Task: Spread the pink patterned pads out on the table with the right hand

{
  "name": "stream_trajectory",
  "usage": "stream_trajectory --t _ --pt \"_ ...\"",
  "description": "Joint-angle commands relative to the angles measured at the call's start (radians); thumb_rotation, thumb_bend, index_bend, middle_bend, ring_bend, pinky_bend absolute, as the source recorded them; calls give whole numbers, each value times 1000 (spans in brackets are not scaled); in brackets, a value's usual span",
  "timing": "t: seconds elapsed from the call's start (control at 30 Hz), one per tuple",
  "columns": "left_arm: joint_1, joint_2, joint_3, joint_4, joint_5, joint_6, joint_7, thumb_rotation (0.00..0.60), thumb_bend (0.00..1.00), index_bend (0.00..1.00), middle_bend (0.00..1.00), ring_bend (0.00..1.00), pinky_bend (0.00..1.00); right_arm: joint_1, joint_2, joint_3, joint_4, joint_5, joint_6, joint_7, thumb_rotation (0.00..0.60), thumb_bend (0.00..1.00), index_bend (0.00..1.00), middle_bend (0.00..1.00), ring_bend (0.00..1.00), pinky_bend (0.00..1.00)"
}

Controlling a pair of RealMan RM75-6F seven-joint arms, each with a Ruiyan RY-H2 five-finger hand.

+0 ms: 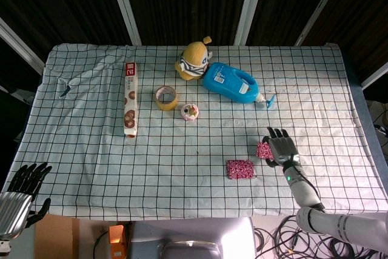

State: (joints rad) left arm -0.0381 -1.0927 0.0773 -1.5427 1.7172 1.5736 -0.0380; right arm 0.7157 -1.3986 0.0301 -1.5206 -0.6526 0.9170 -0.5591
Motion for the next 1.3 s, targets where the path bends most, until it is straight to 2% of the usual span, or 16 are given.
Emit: stream_trajectory --t 0.03,0.37,0.5,0.93,1.3 --pt "-1 0 -1 -2 -3 -2 1 600 450 0 48 0 0 -9 17 -9 -7 -29 -8 14 600 274 155 0 0 11" --pt "1 0 3 -2 7 5 3 600 450 0 48 0 0 -66 108 -47 -195 -233 54 75 600 274 173 0 0 11" --pt "5 0 5 0 14 15 1 600 450 0 48 0 0 -72 102 -64 -232 -274 66 51 600 273 182 0 0 11" --pt "11 0 7 7 17 26 -4 600 450 0 48 0 0 -42 -13 -48 -164 -191 37 -18 600 274 221 0 0 11" --pt "15 1 9 10 23 36 -11 600 451 0 48 0 0 -40 -26 -54 -167 -191 36 -26 600 274 229 0 0 11"
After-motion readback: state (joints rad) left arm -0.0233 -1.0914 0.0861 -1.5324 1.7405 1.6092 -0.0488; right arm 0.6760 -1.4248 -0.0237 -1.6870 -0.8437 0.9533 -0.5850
